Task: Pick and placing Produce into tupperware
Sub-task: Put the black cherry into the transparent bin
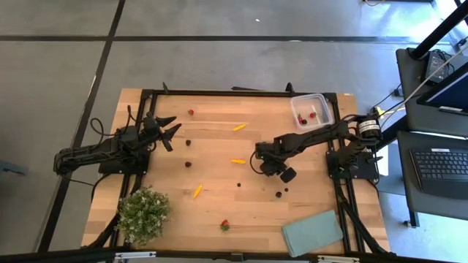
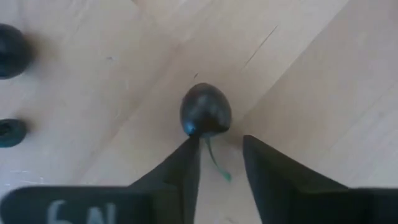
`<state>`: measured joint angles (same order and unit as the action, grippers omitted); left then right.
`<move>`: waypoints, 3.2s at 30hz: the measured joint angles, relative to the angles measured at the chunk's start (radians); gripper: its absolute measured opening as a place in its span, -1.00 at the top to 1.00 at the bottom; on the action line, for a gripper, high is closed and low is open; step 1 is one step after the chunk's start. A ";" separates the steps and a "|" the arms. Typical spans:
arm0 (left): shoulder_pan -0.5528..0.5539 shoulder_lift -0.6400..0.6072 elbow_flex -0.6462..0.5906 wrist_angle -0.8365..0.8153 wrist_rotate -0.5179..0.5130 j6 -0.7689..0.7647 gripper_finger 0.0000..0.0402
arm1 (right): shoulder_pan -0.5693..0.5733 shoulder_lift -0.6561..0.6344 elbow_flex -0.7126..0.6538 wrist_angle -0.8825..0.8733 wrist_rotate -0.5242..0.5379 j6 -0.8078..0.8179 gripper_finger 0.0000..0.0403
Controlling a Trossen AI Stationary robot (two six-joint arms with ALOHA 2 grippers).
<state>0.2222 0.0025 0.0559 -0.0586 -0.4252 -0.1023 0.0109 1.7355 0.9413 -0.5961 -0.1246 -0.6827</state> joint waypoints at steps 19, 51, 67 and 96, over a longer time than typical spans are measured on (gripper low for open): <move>0.000 0.000 0.000 0.000 0.000 0.000 0.11 | -0.055 -0.005 0.040 -0.021 0.007 0.216 0.98; 0.000 0.000 0.000 0.000 0.000 0.000 0.11 | -0.869 -0.406 0.022 -0.233 0.184 0.784 1.00; 0.000 0.000 0.000 0.000 0.000 0.000 0.11 | -0.988 -0.406 -0.148 -0.141 0.147 0.830 0.97; 0.000 0.000 0.000 0.000 0.000 0.000 0.11 | -0.916 -0.414 0.033 -0.224 -0.223 0.461 -0.26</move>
<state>0.2222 0.0025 0.0559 -0.0586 -0.4254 -0.1024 -0.9047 1.3213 0.9746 -0.8204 -0.3471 -0.2217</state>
